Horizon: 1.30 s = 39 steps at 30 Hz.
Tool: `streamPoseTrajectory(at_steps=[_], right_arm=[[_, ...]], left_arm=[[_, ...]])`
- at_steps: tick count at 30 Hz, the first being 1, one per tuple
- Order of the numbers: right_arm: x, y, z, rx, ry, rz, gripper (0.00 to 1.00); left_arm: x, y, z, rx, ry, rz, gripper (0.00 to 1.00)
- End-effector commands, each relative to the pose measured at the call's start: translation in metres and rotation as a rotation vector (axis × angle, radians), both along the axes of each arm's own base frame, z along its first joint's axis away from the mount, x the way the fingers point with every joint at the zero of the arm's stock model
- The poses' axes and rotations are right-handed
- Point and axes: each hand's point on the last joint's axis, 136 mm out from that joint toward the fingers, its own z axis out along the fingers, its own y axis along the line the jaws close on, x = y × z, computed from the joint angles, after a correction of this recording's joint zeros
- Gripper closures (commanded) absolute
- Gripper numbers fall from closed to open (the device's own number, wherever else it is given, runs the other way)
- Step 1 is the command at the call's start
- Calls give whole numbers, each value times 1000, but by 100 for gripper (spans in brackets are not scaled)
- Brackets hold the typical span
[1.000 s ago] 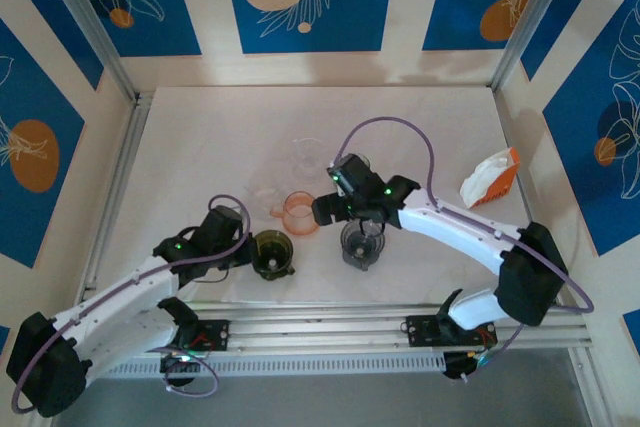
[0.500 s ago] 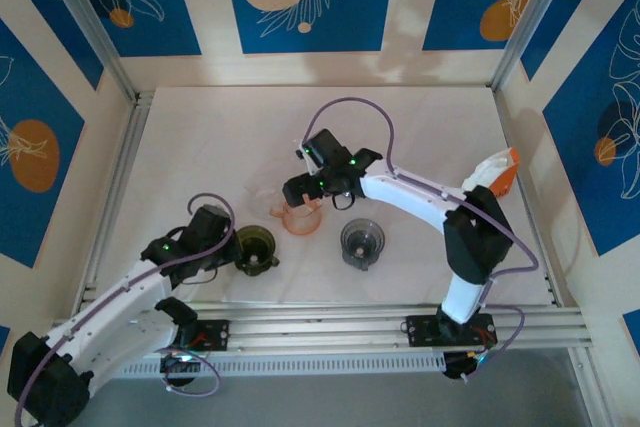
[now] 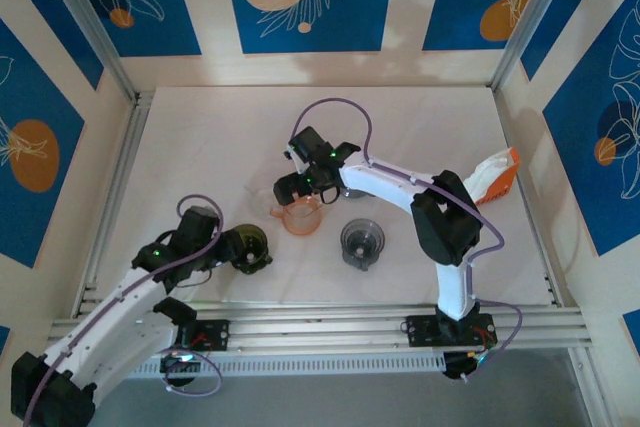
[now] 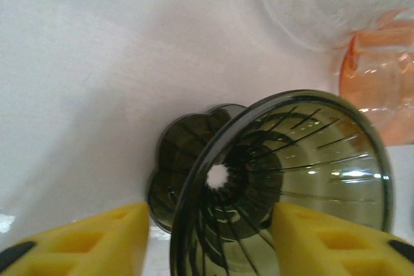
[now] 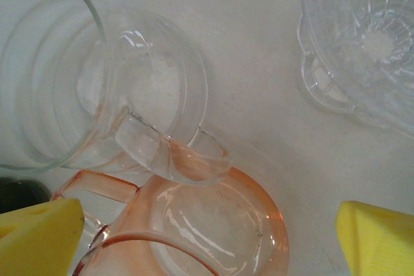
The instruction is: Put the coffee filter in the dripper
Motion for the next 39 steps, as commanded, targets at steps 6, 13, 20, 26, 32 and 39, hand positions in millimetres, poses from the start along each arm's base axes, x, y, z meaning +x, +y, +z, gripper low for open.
streamPoseTrajectory(at_steps=[6,13,20,26,32,39], right_arm=[[-21,8,-4,-9,57,76,9],[-41,7,-10,-19,93,102,18],[-67,-1,-12,-32,111,115,24],[-95,-8,-14,-40,135,130,28],[-124,-16,-14,-75,129,132,28],[-132,-15,11,-55,47,120,19]], left_arm=[[9,-2,58,-70,-149,8,28],[12,-1,73,-86,-203,16,25],[11,-2,74,-97,-210,10,24],[10,-1,75,-95,-216,8,23],[7,1,71,-87,-207,13,22],[5,5,72,-79,-218,23,20]])
